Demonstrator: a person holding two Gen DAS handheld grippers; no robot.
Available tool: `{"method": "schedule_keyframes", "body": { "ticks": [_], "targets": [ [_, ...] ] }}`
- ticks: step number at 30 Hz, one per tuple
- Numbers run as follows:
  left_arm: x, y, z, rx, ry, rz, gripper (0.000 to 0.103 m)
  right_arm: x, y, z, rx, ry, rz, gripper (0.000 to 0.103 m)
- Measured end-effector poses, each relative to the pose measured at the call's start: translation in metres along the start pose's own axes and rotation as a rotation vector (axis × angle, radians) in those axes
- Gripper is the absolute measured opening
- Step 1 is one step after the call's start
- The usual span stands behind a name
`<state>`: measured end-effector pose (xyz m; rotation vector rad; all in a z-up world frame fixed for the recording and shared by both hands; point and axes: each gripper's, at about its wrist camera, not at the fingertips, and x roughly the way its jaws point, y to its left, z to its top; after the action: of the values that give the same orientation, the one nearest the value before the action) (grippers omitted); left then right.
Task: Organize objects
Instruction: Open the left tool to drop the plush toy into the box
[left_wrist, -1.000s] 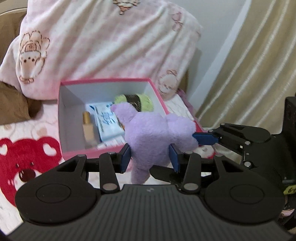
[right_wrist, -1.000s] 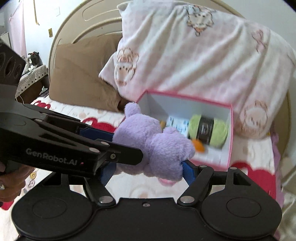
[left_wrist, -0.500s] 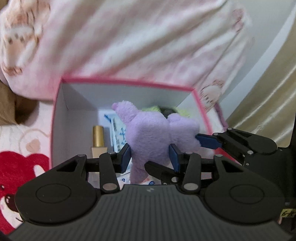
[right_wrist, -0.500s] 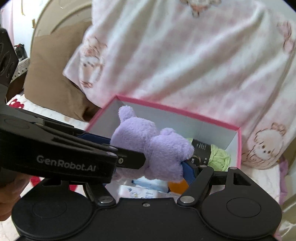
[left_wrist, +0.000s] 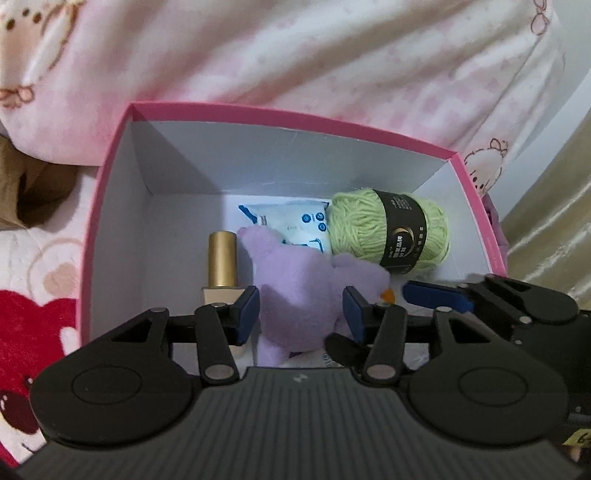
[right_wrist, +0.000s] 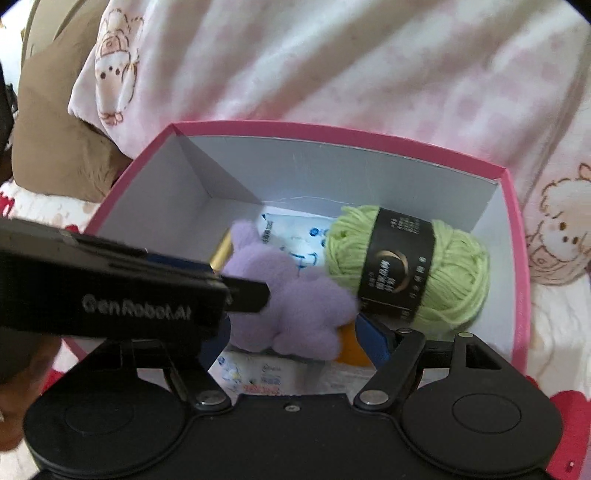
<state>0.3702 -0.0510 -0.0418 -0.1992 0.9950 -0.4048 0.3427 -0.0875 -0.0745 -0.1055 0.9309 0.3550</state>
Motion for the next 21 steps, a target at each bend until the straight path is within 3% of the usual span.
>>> {"method": "schedule_keyframes", "body": {
  "ticks": [6, 15, 21],
  "targets": [
    [-0.027, 0.005, 0.003, -0.058, 0.022, -0.017, 0.053, -0.033, -0.004, -0.006, 0.034, -0.06, 0.006, 0.081],
    [-0.11, -0.024, -0.001, 0.101, -0.03, 0.029, 0.054, -0.115, 0.014, -0.008, 0.039, -0.134, -0.009, 0.081],
    [-0.174, -0.029, -0.015, 0.126, -0.074, 0.033, 0.058, -0.178, 0.032, -0.018, 0.047, -0.187, -0.039, 0.081]
  ]
}}
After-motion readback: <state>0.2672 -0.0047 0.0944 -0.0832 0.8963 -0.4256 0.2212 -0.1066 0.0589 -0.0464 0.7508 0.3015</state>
